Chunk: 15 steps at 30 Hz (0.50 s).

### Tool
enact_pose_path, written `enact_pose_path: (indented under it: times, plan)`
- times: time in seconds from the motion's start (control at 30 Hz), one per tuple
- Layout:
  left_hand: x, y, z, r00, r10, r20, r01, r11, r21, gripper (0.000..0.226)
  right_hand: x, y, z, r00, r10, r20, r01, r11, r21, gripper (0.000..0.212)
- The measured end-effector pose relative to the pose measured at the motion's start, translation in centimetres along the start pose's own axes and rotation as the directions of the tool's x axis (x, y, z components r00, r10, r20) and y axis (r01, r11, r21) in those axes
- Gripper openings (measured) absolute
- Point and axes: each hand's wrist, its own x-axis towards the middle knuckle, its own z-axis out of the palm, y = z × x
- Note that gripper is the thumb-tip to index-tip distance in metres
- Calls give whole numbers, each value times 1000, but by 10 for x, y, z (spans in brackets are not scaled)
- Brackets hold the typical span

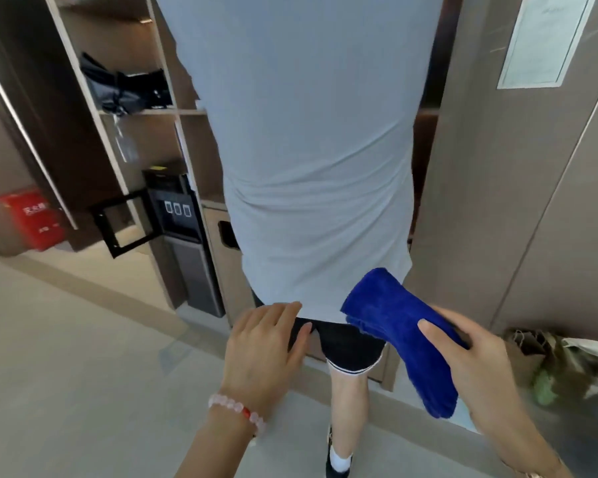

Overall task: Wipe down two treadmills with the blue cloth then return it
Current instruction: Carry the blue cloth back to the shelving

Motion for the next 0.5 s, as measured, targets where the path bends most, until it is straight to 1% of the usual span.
enact_pose_path:
  times: [0.13, 0.2, 0.27, 0.37, 0.5]
  plan:
    - [-22, -63, -21, 1000, 14, -5, -14, 1000, 2, 33, -28, -12, 56, 1000, 14, -19, -14, 1000, 20, 25]
    - [-32, -98, -33, 999, 27, -23, -27, 1000, -6, 31, -46, -18, 89, 999, 22, -31, -21, 999, 36, 21]
    - [-42, -133, -50, 997, 42, -57, -43, 999, -14, 34, -64, -26, 123, 999, 12, -41, -11, 999, 31, 18]
    - [-55, -179, -74, 995, 61, -81, -63, 998, -26, 37, -86, -38, 171, 1000, 5, -22, -5, 1000, 21, 19]
    - [-66, -227, -96, 994, 39, -103, -40, 999, -11, 38, -104, -55, 220, 1000, -21, 14, 20, 999, 45, 17]
